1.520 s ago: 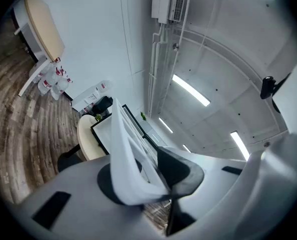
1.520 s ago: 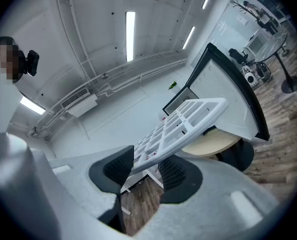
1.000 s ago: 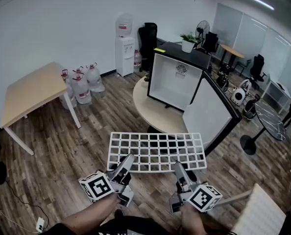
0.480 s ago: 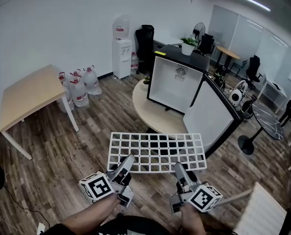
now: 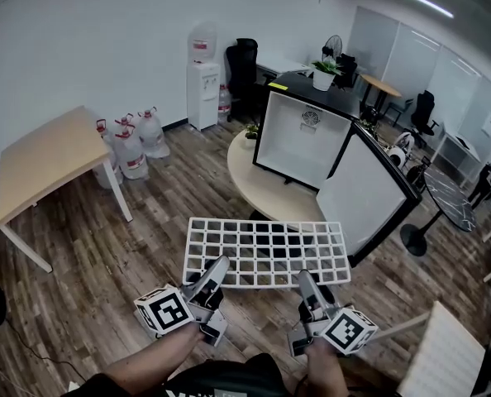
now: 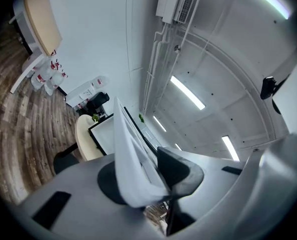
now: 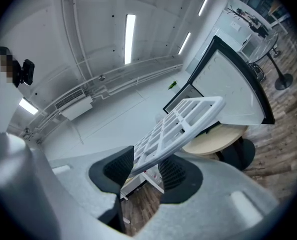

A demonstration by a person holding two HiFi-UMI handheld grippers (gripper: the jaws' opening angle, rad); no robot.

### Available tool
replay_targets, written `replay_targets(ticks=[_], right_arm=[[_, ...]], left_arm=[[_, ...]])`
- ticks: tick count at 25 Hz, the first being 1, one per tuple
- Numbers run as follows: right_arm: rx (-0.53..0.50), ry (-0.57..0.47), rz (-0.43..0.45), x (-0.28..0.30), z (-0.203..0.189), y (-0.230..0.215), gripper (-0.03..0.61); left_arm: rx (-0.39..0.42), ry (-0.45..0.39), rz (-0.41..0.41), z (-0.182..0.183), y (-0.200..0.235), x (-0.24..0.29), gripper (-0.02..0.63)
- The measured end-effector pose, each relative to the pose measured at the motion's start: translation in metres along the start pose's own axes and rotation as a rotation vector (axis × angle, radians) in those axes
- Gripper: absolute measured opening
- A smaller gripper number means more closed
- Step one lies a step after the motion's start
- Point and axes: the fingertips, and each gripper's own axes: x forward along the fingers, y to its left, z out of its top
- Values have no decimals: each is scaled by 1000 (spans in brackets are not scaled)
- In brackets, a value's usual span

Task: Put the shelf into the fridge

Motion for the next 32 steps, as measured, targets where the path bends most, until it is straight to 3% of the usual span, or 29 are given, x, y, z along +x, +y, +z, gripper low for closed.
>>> replay_targets(ticks=[3, 7, 15, 20, 24, 32], right_arm=[[11, 2, -27, 2, -2, -2, 152], [-15, 6, -186, 0, 5, -26, 152], [-21, 22, -121, 64, 16, -48, 146], [-4, 33, -104, 108, 31, -78, 146], [28, 22, -30, 145, 51, -96, 146], [35, 39, -113, 192, 101, -161, 146]], left_arm=[[-12, 1, -6, 2, 3, -2, 98], [-6, -19, -10, 14, 10, -3, 94], [9, -43, 38, 42, 44, 33, 94], [13, -38, 53, 56, 72, 78, 94], [7, -9, 72, 62, 94, 122, 94], [-6, 29, 80, 73, 119, 216, 95]])
